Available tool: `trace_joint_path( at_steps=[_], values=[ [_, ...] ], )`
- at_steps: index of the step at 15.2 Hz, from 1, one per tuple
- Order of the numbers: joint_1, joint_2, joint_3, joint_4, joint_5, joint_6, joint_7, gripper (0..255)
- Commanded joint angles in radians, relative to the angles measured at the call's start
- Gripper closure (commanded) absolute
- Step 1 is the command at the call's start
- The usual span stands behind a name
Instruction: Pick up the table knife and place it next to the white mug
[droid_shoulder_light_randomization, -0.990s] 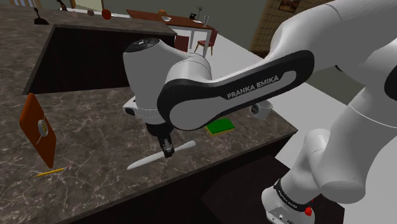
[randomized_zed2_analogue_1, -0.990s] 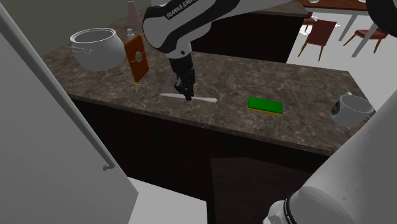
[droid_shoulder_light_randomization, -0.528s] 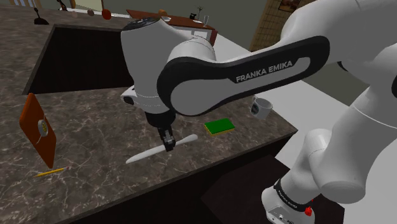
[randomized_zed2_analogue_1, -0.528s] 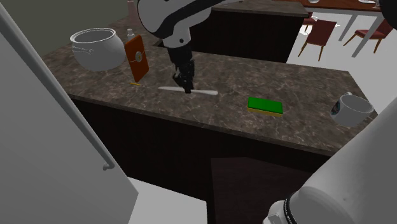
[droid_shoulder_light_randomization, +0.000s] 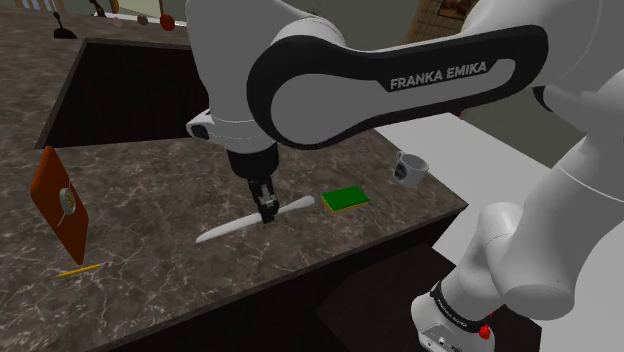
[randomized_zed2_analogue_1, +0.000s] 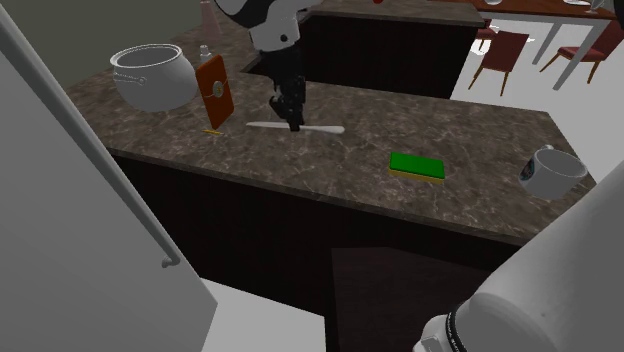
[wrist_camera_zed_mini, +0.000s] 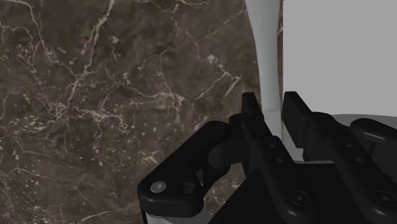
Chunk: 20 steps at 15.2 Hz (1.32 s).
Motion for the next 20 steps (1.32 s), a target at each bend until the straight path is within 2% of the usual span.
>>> trace_joint_path(
  at_steps=[1,10,20],
  values=[
    [-0.010,-0.034,-0.009,-0.029,0.007,-0.003,-0.022,255],
    [-0.083,-0.302,-0.117,-0.319,0.019,0.039,-0.216,255],
    [-0.168,-0.532,-0.274,-0.534,-0.057,0.045,-0.433,255]
  ],
)
